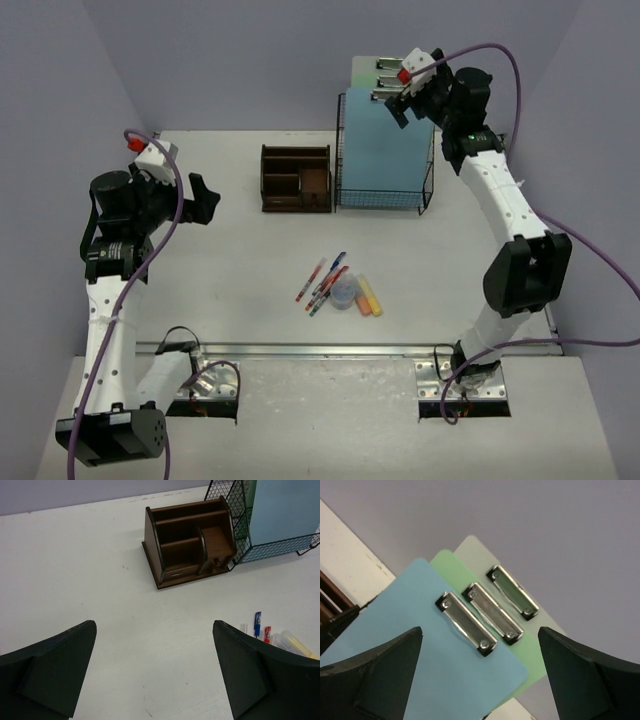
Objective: Organize the desk
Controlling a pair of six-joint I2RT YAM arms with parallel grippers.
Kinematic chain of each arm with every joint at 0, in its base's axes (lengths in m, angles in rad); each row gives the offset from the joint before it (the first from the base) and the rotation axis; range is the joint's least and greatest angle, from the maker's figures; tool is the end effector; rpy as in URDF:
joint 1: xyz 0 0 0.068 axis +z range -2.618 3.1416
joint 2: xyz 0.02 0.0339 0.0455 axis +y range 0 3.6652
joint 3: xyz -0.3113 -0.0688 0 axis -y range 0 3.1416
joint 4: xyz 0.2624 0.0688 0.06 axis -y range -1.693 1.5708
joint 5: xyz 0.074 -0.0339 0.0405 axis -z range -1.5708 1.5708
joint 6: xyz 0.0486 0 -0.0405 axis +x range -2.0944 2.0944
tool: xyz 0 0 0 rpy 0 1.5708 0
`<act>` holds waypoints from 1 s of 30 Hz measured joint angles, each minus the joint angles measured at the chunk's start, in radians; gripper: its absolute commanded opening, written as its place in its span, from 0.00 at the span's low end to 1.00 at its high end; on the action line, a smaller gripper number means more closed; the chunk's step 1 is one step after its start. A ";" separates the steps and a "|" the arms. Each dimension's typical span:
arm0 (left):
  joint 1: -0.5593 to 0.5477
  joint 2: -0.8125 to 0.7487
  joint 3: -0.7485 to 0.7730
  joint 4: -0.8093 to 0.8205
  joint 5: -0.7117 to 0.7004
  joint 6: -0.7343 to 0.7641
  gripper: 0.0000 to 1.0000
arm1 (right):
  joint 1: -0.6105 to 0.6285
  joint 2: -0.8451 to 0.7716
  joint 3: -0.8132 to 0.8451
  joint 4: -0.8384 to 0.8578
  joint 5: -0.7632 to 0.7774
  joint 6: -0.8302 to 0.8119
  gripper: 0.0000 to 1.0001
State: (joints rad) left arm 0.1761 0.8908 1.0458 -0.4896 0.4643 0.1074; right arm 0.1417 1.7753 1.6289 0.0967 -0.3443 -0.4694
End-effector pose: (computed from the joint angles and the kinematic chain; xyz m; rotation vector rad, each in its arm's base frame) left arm 0.1861 0.0110 0.4168 0.2473 1.8598 -0.2472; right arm 0.4641 0.0828 0.4334 -0.7319 1.4426 0.0261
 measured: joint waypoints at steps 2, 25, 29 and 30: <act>0.000 -0.001 -0.002 0.001 -0.001 0.000 1.00 | 0.000 -0.045 0.037 -0.043 -0.009 0.001 0.99; 0.000 -0.011 -0.121 0.040 -0.024 -0.010 1.00 | 0.389 -0.432 -0.673 -0.755 -0.129 0.331 0.99; 0.000 -0.017 -0.150 0.043 -0.026 -0.016 1.00 | 0.430 -0.428 -0.694 -0.718 -0.060 0.368 0.99; 0.000 -0.019 -0.154 0.042 -0.026 -0.015 1.00 | 0.443 -0.426 -0.701 -0.701 -0.047 0.372 0.99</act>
State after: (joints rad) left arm 0.1761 0.8719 0.8916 -0.4472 0.4380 0.0922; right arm 0.5842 1.3497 0.9281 -0.6039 -0.3917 -0.0970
